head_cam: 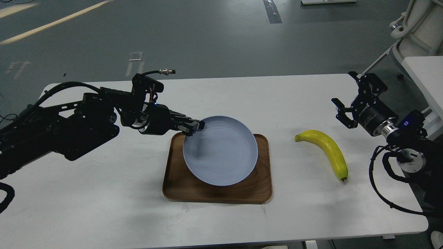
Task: Place banana on plate with both arms
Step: 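Lift the plate with the left gripper and carry it onto the tray, then release the plate on the tray and raise the left gripper away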
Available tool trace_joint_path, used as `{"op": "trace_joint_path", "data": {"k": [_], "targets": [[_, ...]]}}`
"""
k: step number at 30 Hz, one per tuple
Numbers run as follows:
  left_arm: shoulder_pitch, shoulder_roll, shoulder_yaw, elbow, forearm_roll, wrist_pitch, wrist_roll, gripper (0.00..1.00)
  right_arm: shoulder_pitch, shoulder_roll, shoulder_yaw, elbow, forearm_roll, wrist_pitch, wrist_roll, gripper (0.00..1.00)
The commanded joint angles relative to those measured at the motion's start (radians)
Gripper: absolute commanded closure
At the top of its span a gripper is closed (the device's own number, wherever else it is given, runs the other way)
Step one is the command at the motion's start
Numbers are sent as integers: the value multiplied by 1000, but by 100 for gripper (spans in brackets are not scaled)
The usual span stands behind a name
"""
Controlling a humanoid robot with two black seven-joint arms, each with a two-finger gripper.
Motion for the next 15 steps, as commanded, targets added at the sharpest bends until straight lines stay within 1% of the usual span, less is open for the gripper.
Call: {"op": "trace_joint_path", "data": {"k": [1, 10, 15], "targets": [[3, -84, 24, 77, -2, 0, 0, 100, -2, -13, 2, 2, 0, 0, 0, 0], [23, -148, 51, 204, -10, 4, 0, 100, -7, -29, 2, 2, 0, 0, 0, 0], [34, -157, 51, 221, -13, 3, 0, 100, -7, -29, 0, 2, 0, 0, 0, 0]]}}
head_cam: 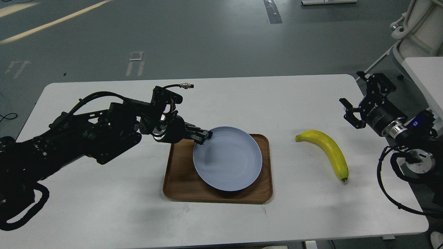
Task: Place banana on plate with both arms
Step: 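Release the plate on the tray and raise the left gripper away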
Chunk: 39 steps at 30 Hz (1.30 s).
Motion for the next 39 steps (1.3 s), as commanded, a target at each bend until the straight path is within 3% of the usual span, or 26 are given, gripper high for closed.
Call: {"op": "trace_joint_path", "data": {"k": [1, 3, 4, 5, 6, 9, 12, 16, 21, 24, 28, 30, 33, 36, 39], "targets": [[3, -3, 0, 5, -1, -1, 0, 100, 0, 0, 0, 0, 0, 0, 0, 0], [3, -4, 0, 4, -4, -2, 0, 100, -3, 0, 0, 0, 0, 0, 0, 0], [2, -6, 2, 1, -6, -4, 0, 91, -3, 0, 0, 1, 0, 0, 0, 0], [0, -7, 5, -5, -6, -5, 0, 61, -3, 0, 0, 1, 0, 0, 0, 0], [-1, -12, 5, -7, -7, -7, 0, 40, -3, 0, 0, 1, 0, 0, 0, 0], [-3, -12, 5, -8, -9, -7, 0, 16, -3, 0, 0, 0, 0, 0, 0, 0], [-6, 1, 3, -12, -45, -5, 0, 3, -1, -3, 0, 1, 0, 0, 0, 0], [-24, 25, -17, -30, -193, -1, 0, 2, -1, -28, 0, 9, 0, 0, 0, 0], [-60, 94, -73, -32, -731, -1, 0, 2, -1, -35, 0, 15, 0, 0, 0, 0], [-44, 146, -95, -33, -1036, -10, 0, 2, -3, -34, 0, 20, 0, 0, 0, 0], [61, 270, -129, -47, -1381, -59, 0, 2, -1, -35, 0, 21, -1, 0, 0, 0], [103, 307, -159, -50, -1434, -103, 0, 2, 0, -39, -2, 23, -14, 0, 0, 0], [229, 359, -285, -50, -1489, -108, 0, 2, 9, -78, -29, 60, -52, 0, 0, 0], [307, 364, -369, -44, -1489, -108, 0, 2, 38, -163, -70, 127, -184, 0, 0, 0], [329, 364, -379, -44, -1480, -108, 0, 2, 118, -227, -93, 193, -454, 0, 0, 0]]}}
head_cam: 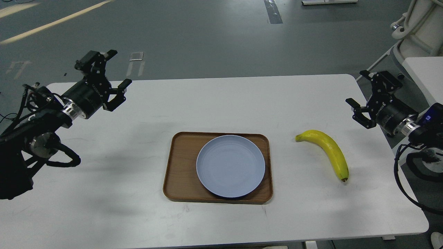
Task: Place banana on plate with both arms
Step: 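Release the plate on the tray and raise the left gripper away, then reach the right gripper to the yellow banana and grasp it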
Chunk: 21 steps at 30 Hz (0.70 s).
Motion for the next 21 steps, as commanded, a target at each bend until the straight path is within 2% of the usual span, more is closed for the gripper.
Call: {"op": "trace_joint_path", "data": {"k": [1, 3, 6, 9, 10, 15, 21], "targets": [[23, 3, -20, 1, 8, 0, 0, 2, 87, -76, -24, 74, -328, 0, 0, 0], [21, -1, -23, 1, 7, 0, 0, 2, 113, -94, -27, 93, -450, 0, 0, 0], [17, -8, -25, 1, 8, 0, 0, 2, 177, -105, -35, 127, -763, 0, 0, 0], [15, -10, -25, 1, 10, 0, 0, 2, 232, -99, -107, 133, -954, 0, 0, 0], [15, -11, -25, -1, 10, 0, 0, 2, 274, -93, -185, 134, -1019, 0, 0, 0], [18, -11, -25, -2, 11, 0, 0, 2, 401, -18, -509, 125, -1169, 0, 0, 0], [18, -13, -25, -7, 11, 0, 0, 2, 404, 71, -610, 32, -1178, -7, 0, 0]]}}
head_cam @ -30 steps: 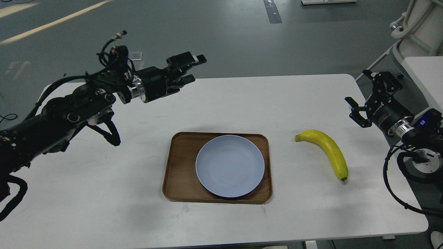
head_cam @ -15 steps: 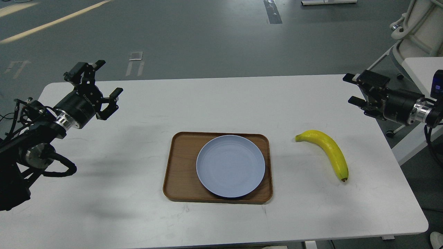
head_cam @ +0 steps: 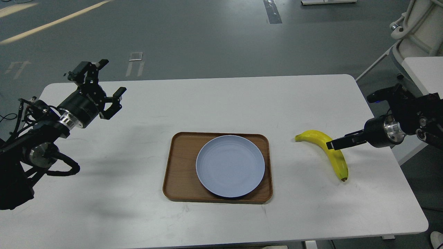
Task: Place banana on plate with both arms
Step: 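Reach the right gripper to the yellow banana and grasp it, then carry the banana with the right gripper and lower it onto the plate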
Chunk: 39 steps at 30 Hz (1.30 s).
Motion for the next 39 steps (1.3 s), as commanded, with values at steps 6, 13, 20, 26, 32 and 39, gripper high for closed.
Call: {"op": "trace_joint_path", "data": {"k": [6, 13, 20, 26, 32, 39], "targets": [[0, -3, 0, -1, 0, 0, 0, 2, -17, 74, -58, -73, -4, -18, 0, 2], [-1, -2, 0, -3, 0, 0, 0, 2, -26, 89, -60, -75, -2, -21, 0, 50], [-1, -2, 0, -4, 0, 0, 0, 2, -23, 84, -90, -73, -2, -21, 0, 100], [-1, 3, -1, -4, 0, 0, 0, 2, 36, 54, -83, -44, -2, -21, 0, 100], [-7, 8, -3, -4, 0, 0, 0, 2, 205, 49, -84, 62, 4, -12, 0, 100], [-14, 5, -7, -12, 0, 0, 0, 2, 302, 213, -93, 92, 36, 2, 0, 100]]}}
